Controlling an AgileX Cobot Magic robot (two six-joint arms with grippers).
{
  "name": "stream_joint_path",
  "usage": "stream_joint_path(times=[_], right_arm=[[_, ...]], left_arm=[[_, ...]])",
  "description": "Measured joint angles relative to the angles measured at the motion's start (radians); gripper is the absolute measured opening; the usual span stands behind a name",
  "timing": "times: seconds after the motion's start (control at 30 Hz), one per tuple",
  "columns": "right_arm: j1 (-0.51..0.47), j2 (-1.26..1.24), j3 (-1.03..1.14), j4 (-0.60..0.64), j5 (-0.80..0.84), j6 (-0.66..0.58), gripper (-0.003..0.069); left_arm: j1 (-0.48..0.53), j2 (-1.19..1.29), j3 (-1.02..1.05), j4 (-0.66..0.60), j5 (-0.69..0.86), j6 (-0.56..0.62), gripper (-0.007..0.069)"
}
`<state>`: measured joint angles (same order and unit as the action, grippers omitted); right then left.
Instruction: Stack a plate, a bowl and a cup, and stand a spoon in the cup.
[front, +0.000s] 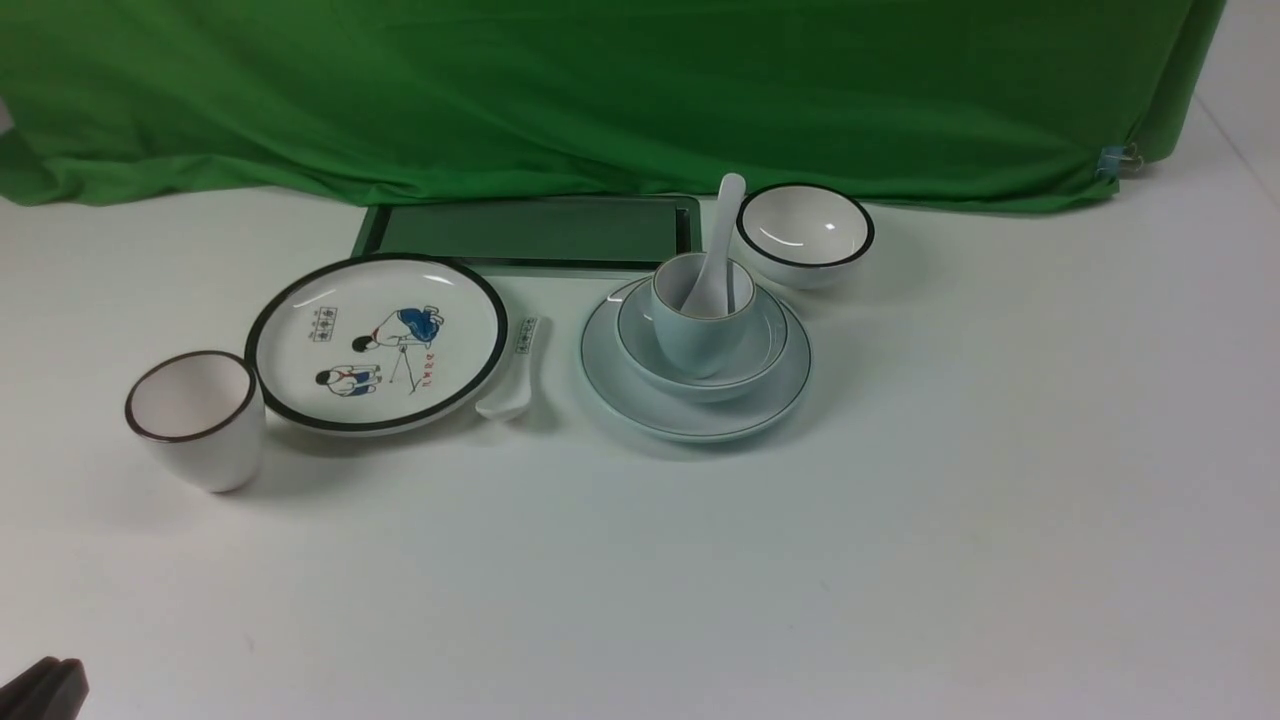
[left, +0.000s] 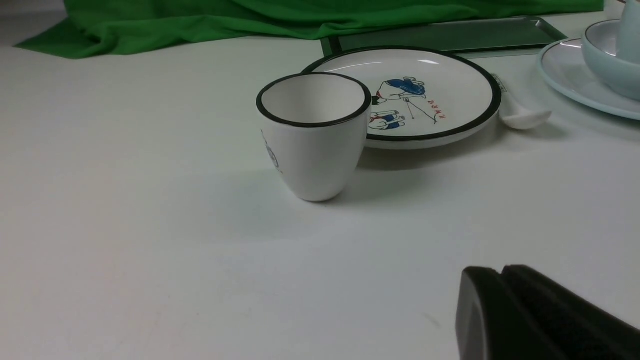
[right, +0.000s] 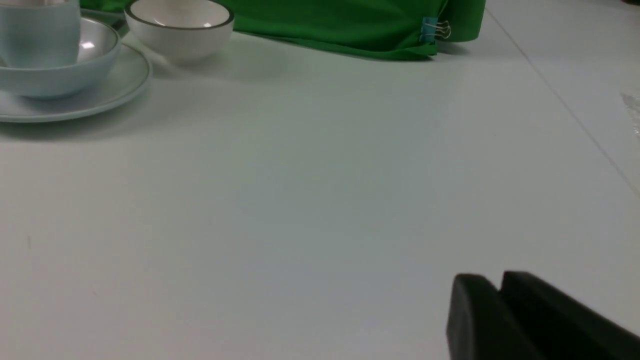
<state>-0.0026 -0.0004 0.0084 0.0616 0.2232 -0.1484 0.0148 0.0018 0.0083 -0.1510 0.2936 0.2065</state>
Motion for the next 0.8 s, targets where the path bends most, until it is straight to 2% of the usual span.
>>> stream_joint_path(times=[0.8], right_arm=[[0.000, 0.000, 0.000, 0.000, 0.003, 0.001, 0.0168]], left_arm=[[0.000, 0.000, 0.000, 0.000, 0.000, 0.001, -0.0029]])
